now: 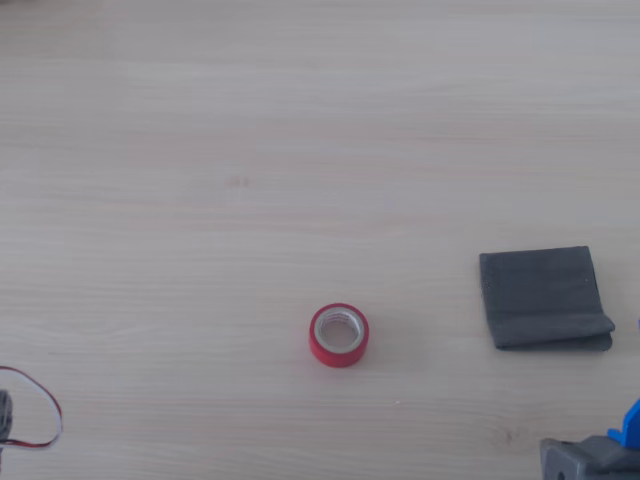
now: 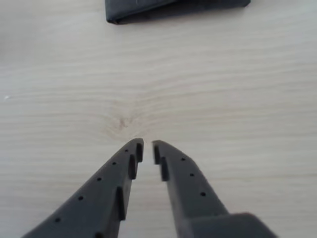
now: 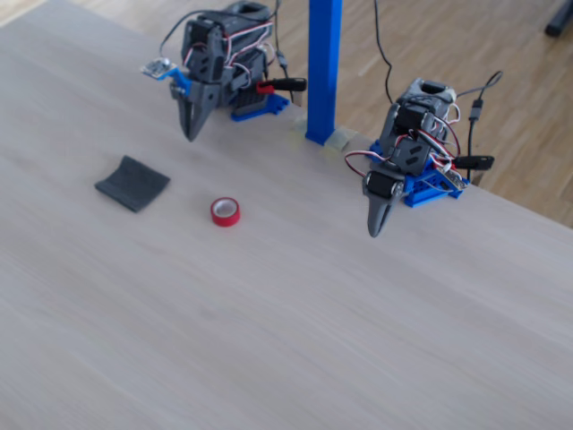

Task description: Grab the red tape and move it to the grey mat

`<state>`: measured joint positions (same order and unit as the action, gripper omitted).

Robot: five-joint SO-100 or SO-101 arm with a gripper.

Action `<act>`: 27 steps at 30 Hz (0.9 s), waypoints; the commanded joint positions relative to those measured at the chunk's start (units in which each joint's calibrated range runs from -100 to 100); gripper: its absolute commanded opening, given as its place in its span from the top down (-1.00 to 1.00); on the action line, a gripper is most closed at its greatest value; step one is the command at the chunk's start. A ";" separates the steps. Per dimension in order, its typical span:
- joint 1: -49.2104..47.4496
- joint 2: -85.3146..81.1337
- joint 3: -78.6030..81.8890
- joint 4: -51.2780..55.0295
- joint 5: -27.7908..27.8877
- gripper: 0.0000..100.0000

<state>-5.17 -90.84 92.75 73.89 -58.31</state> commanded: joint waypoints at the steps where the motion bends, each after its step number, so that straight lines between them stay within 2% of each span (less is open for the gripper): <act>1: -2.31 8.77 -8.38 0.24 -0.04 0.74; 19: -16.74 45.47 -44.44 -0.02 -0.09 0.73; 27: -21.88 60.00 -53.21 -10.45 -0.04 0.73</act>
<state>-25.69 -34.72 43.87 66.53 -58.52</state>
